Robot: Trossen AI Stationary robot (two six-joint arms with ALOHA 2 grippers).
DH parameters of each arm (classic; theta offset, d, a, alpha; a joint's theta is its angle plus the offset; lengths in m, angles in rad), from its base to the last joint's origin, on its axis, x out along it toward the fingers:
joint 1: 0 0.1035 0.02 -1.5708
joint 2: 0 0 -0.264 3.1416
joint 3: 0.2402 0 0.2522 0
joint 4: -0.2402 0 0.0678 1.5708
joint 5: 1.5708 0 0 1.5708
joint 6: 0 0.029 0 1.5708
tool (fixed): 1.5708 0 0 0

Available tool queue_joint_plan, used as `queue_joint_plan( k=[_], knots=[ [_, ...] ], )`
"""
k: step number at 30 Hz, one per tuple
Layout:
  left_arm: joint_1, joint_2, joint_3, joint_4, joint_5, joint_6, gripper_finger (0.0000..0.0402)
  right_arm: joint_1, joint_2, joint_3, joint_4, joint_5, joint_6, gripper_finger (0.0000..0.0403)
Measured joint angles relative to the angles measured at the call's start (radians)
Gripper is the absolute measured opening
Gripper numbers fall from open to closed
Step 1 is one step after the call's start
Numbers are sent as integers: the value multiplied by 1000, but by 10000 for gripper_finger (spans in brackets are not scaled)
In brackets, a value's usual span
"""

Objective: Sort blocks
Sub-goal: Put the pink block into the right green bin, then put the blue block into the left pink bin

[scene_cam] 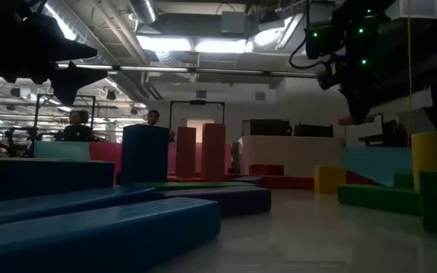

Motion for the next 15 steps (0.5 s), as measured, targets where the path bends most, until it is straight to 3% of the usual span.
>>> queue_joint_plan(
  k=[8, 15],
  knots=[
    [0, 0, 0, 1, -16, 30, 221, -78, 0, 0, 59, 0, 0, 220],
    [0, 3, 18, 35, -63, 33, 221, -88, 0, 0, 110, -2, 25, 236]
  ],
)
